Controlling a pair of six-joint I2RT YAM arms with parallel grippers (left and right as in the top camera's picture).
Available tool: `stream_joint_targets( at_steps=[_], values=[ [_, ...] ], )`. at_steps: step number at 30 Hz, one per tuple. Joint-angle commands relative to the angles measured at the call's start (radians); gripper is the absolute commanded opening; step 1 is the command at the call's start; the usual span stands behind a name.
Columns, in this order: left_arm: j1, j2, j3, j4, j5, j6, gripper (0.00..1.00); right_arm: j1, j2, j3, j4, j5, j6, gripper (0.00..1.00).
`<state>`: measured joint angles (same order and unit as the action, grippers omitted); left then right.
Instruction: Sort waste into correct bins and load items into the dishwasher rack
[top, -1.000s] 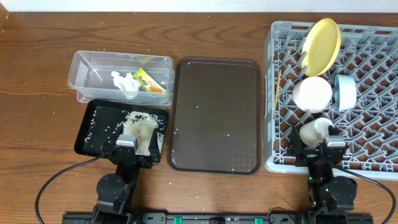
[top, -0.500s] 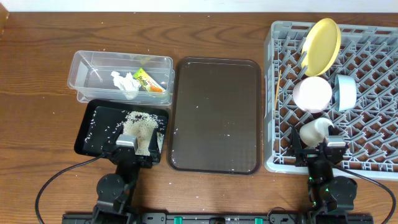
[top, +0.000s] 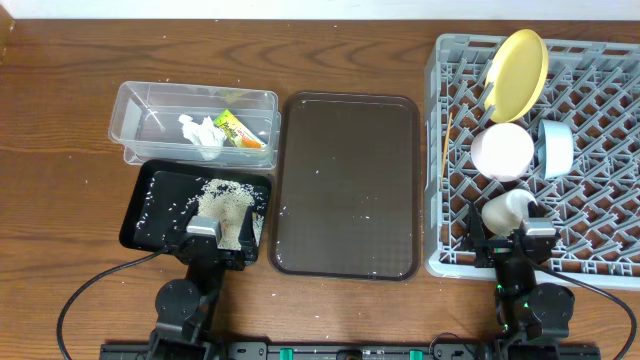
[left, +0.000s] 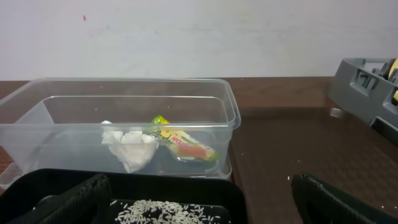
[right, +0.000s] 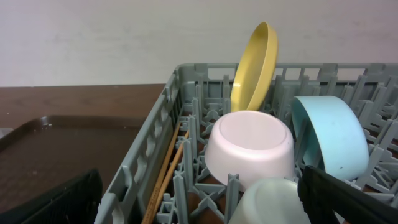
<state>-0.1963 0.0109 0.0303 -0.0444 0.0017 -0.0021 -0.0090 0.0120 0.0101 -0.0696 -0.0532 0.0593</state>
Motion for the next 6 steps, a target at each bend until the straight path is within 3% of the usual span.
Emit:
stream_joint_targets(
  at_steps=[1, 6],
  values=[
    [0.005, -0.007, -0.026, -0.026, -0.002, 0.006, 0.95, -0.005, -0.006, -0.005, 0.002, -0.004, -0.005, 0.99],
    [0.005, -0.007, -0.026, -0.026, -0.002, 0.006, 0.95, -0.005, -0.006, -0.005, 0.002, -0.004, -0.005, 0.99]
  ],
)
